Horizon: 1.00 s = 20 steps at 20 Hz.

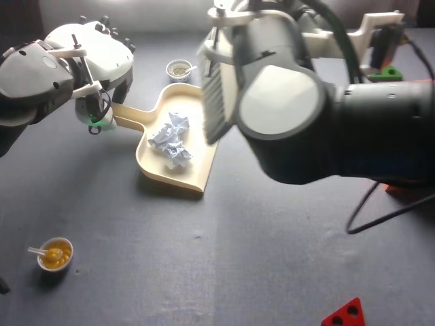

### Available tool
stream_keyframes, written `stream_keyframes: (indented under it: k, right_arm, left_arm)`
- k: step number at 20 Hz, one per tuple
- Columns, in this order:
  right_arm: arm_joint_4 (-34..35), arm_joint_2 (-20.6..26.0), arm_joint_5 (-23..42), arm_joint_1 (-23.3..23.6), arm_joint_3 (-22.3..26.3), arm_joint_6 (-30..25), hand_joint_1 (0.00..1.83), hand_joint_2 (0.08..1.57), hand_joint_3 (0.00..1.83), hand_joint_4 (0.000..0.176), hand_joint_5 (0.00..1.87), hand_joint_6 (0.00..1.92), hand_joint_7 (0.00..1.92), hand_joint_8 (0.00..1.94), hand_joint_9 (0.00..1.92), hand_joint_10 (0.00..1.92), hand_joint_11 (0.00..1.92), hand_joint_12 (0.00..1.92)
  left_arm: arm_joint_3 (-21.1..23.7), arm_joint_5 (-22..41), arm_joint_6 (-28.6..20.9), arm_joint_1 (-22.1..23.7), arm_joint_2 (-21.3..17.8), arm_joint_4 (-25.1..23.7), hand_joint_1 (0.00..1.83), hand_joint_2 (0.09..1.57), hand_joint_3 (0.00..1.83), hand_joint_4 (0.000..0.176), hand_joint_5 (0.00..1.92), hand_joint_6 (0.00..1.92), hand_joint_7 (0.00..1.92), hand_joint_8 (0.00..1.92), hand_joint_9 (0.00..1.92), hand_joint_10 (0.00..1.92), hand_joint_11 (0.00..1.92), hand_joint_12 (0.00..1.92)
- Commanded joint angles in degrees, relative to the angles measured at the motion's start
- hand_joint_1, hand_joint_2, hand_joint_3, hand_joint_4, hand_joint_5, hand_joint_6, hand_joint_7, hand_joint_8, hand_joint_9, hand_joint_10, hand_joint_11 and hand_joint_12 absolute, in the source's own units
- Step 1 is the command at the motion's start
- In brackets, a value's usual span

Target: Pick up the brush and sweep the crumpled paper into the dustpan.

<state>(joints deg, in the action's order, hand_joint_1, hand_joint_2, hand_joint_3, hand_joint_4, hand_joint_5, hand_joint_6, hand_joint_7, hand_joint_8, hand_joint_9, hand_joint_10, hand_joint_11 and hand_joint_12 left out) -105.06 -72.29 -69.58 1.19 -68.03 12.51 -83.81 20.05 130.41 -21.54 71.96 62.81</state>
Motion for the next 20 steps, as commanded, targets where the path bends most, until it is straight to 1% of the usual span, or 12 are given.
stream_keyframes:
  k: [1, 5, 7, 9, 11, 12, 13, 14, 15, 18, 19, 20]
  right_arm:
    - [-4.96, 1.12, -2.86, 0.13, 0.6, 1.27, 1.4, 1.16, 0.0, 0.176, 1.03, 1.92, 1.18, 1.94, 1.27, 1.92, 1.27, 1.92]
    - [-0.94, 3.31, -2.87, -3.63, 2.1, 0.78, 1.39, 1.16, 0.0, 0.176, 1.02, 1.92, 1.16, 1.94, 1.24, 1.92, 1.24, 1.92]
    - [0.4, 4.97, -1.98, -4.73, 3.07, -3.2, 1.4, 1.16, 0.0, 0.176, 1.01, 1.92, 1.15, 1.94, 1.24, 1.92, 1.23, 1.92]
    - [-0.08, 7.8, 0.86, -4.92, 4.7, -10.5, 1.4, 1.17, 0.0, 0.176, 1.03, 1.92, 1.17, 1.94, 1.25, 1.92, 1.24, 1.92]
    - [-2.11, 9.21, 2.53, -4.98, 5.25, -13.99, 1.38, 1.17, 0.0, 0.176, 1.03, 1.92, 1.17, 1.94, 1.25, 1.92, 1.12, 1.92]
    - [-3.15, 9.32, 2.83, -5.08, 5.22, -14.43, 1.38, 1.17, 0.0, 0.176, 1.04, 1.92, 1.19, 1.94, 1.27, 1.92, 1.03, 1.92]
    - [-3.92, 9.48, 2.92, -5.22, 5.15, -14.59, 1.38, 1.17, 0.0, 0.176, 1.05, 1.92, 1.2, 1.94, 1.28, 1.92, 1.1, 1.92]
    - [-4.36, 9.66, 3.12, -5.29, 5.1, -14.85, 1.38, 1.18, 0.0, 0.176, 1.04, 1.92, 1.19, 1.94, 1.27, 1.92, 1.16, 1.92]
    - [-4.66, 9.98, 3.75, -5.31, 5.01, -15.23, 1.38, 1.18, 0.0, 0.176, 1.04, 1.92, 1.19, 1.94, 1.27, 1.92, 1.22, 1.92]
    - [-6.49, 10.25, 4.64, -5.58, 4.46, -15.78, 1.31, 1.15, 0.0, 0.176, 1.05, 1.92, 1.19, 1.94, 1.26, 1.92, 1.23, 1.92]
    - [-7.36, 10.25, 4.67, -5.84, 4.4, -15.78, 1.15, 1.09, 0.0, 0.172, 1.0, 1.92, 1.15, 1.94, 1.24, 1.92, 1.22, 1.92]
    - [-8.87, 10.24, 4.68, -6.28, 4.37, -15.78, 1.08, 1.03, 0.0, 0.159, 0.99, 1.92, 1.12, 1.94, 1.22, 1.92, 1.21, 1.92]
  left_arm:
    - [-0.33, 4.09, 0.25, 0.86, -0.7, -1.71, 1.11, 1.08, 0.0, 0.0, 1.07, 0.84, 0.36, 0.0, 0.26, 0.0, 0.05, 0.41]
    - [-0.38, 4.19, 0.25, 1.06, -0.69, -1.73, 1.12, 1.08, 0.0, 0.0, 1.07, 0.82, 0.35, 0.0, 0.25, 0.0, 0.03, 0.41]
    - [-0.36, 4.21, 0.25, 1.12, -0.73, -1.75, 1.12, 1.08, 0.0, 0.0, 1.07, 0.83, 0.34, 0.0, 0.25, 0.0, 0.05, 0.42]
    - [-0.37, 4.3, 0.25, 1.21, -0.74, -1.75, 1.12, 1.08, 0.0, 0.0, 1.07, 0.83, 0.33, 0.0, 0.23, 0.0, 0.02, 0.41]
    - [-0.39, 4.27, 0.25, 1.34, -0.72, -1.85, 1.11, 1.08, 0.0, 0.0, 1.07, 0.83, 0.3, 0.0, 0.21, 0.0, 0.01, 0.41]
    - [-0.39, 4.27, 0.25, 1.35, -0.72, -1.85, 1.05, 1.09, 0.0, 0.135, 1.02, 0.9, 0.26, 0.0, 0.18, 0.0, 0.02, 0.4]
    - [-0.38, 4.25, 0.25, 1.35, -0.71, -1.85, 0.96, 1.01, 0.0, 0.094, 0.76, 0.33, 0.23, 0.01, 0.2, 0.0, 0.04, 0.4]
    - [-0.38, 4.23, 0.25, 1.35, -0.71, -1.87, 0.93, 0.98, 0.0, 0.105, 0.68, 0.1, 0.22, 0.0, 0.2, 0.0, 0.05, 0.4]
    - [-0.37, 4.24, 0.25, 1.35, -0.72, -1.93, 0.9, 0.94, 0.0, 0.114, 0.56, 0.02, 0.23, 0.0, 0.23, 0.01, 0.06, 0.4]
    - [-0.38, 4.32, 0.25, 1.35, -0.76, -1.93, 0.84, 0.9, 0.0, 0.142, 0.4, 0.0, 0.16, 0.0, 0.18, 0.0, 0.07, 0.36]
    - [-0.42, 4.33, 0.25, 1.4, -0.76, -1.93, 0.84, 0.89, 0.0, 0.151, 0.4, 0.0, 0.16, 0.0, 0.18, 0.0, 0.07, 0.36]
    - [-0.44, 4.39, 0.25, 1.46, -0.74, -1.93, 0.86, 0.88, 0.0, 0.153, 0.42, 0.01, 0.17, 0.0, 0.19, 0.0, 0.07, 0.36]
